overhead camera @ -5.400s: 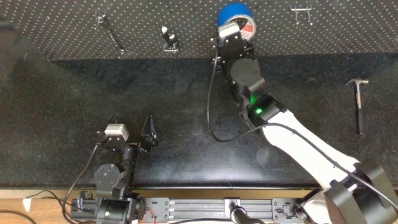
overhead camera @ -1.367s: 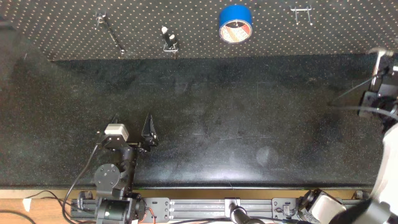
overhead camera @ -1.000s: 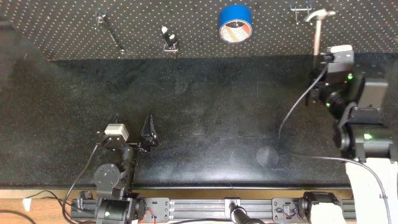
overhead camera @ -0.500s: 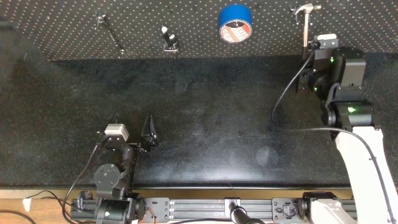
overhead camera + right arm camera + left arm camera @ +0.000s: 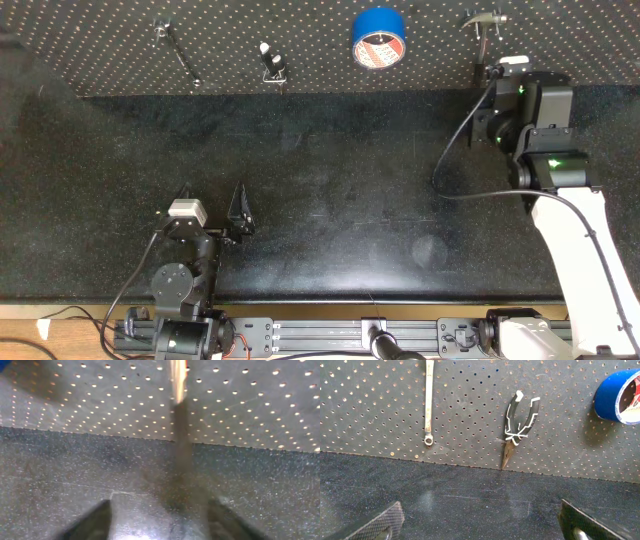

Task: Place Tools Onto Pegboard

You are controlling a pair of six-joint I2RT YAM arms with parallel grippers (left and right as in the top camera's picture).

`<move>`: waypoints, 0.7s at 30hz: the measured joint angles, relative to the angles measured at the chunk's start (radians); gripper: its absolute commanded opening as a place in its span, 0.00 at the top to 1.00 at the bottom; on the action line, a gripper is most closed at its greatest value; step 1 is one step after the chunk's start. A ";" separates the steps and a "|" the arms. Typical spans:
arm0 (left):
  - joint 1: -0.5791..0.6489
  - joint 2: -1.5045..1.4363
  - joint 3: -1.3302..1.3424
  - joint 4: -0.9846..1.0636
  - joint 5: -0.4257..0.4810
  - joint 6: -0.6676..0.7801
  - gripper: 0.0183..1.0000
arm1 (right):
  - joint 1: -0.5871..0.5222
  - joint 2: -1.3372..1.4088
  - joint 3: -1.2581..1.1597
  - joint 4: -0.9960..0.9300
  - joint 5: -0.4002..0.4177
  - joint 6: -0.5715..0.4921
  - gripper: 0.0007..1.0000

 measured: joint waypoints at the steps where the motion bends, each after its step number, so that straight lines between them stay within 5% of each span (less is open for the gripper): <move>1: 0.000 0.000 0.000 0.000 0.000 0.000 0.00 | 0.004 0.000 0.000 0.000 0.000 -0.004 0.00; 7: 0.000 0.000 0.000 0.000 0.000 0.000 0.01 | 0.006 -0.096 -0.171 0.091 0.008 -0.008 0.01; 17: 0.000 -0.001 0.000 0.000 0.000 0.000 0.01 | 0.006 -0.584 -0.764 0.591 0.019 0.045 0.01; 21: 0.000 -0.001 0.000 0.000 0.000 0.000 0.01 | 0.006 -0.735 -0.903 0.635 0.019 0.053 0.01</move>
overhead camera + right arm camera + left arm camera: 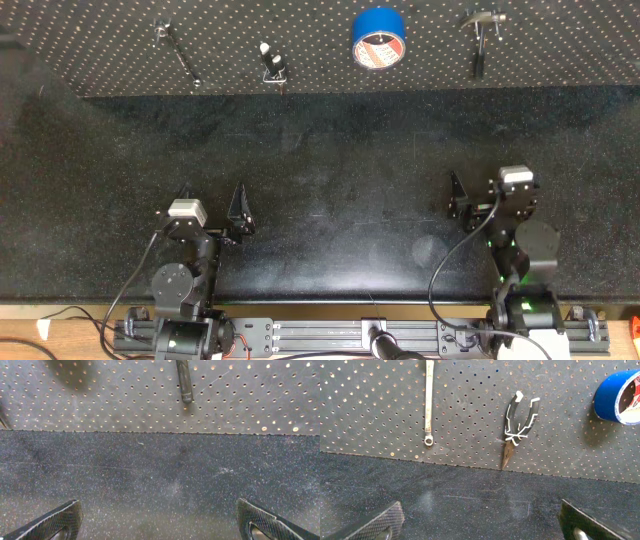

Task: Place Tools Onto Pegboard

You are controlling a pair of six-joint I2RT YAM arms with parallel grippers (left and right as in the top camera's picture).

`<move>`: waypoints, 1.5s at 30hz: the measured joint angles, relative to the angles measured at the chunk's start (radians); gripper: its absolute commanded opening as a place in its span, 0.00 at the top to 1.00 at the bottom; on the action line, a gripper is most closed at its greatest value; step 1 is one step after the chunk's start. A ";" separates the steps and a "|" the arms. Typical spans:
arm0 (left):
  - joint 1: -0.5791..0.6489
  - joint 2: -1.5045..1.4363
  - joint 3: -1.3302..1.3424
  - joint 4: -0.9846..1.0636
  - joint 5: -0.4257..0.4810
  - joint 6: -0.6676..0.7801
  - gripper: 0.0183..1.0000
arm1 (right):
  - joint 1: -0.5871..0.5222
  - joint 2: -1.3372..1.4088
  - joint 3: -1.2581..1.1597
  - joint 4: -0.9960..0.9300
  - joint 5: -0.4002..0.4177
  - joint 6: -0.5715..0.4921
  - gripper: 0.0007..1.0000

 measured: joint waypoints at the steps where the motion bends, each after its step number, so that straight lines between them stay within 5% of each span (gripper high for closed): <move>1: 0.000 0.000 0.000 0.000 0.000 0.000 0.01 | 0.000 -0.030 -0.019 0.000 0.000 0.001 0.01; 10: 0.000 0.000 0.000 0.000 0.000 0.000 0.01 | 0.000 -0.326 -0.047 -0.283 0.000 -0.001 0.01; 22: 0.000 0.000 0.000 0.000 0.000 0.000 0.01 | 0.055 -0.553 -0.047 -0.283 0.001 -0.002 0.01; 45: 0.000 0.000 0.000 0.000 0.000 0.000 0.01 | 0.049 -0.553 -0.047 -0.285 0.005 -0.021 0.01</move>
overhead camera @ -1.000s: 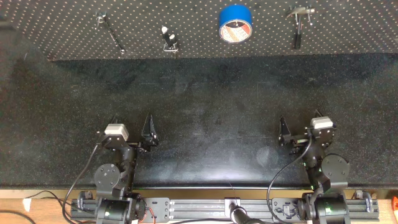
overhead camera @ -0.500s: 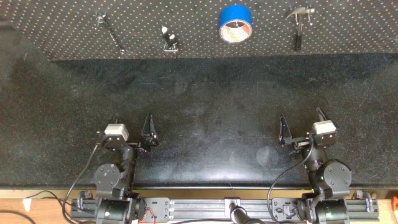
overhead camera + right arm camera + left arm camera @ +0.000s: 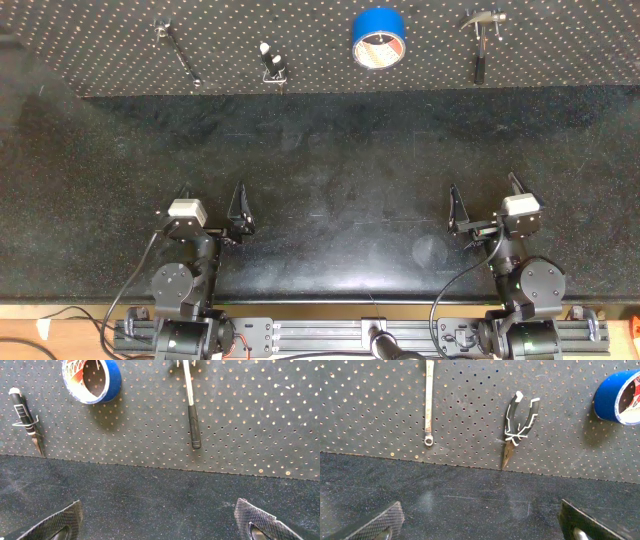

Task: Place Tools Onto Pegboard

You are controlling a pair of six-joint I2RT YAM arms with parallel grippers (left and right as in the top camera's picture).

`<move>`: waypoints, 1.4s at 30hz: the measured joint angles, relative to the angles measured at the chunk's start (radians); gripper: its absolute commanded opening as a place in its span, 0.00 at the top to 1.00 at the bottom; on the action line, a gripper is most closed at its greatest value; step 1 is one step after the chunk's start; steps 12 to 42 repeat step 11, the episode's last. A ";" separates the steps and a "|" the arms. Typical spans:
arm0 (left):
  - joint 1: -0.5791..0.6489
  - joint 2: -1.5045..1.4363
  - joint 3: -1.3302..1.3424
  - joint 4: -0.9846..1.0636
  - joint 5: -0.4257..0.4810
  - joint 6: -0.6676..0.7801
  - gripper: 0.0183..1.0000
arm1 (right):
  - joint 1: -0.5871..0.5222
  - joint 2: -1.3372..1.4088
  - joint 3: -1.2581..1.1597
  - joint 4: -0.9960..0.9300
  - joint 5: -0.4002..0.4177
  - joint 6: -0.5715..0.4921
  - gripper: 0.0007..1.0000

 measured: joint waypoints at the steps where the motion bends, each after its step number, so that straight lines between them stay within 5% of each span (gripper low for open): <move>1: 0.000 0.000 0.000 0.000 0.000 0.000 0.01 | 0.000 0.000 0.000 0.000 0.000 0.000 0.01; 42: 0.000 0.000 0.000 0.000 0.000 0.000 0.01 | 0.000 0.000 0.000 0.000 0.000 -0.004 0.01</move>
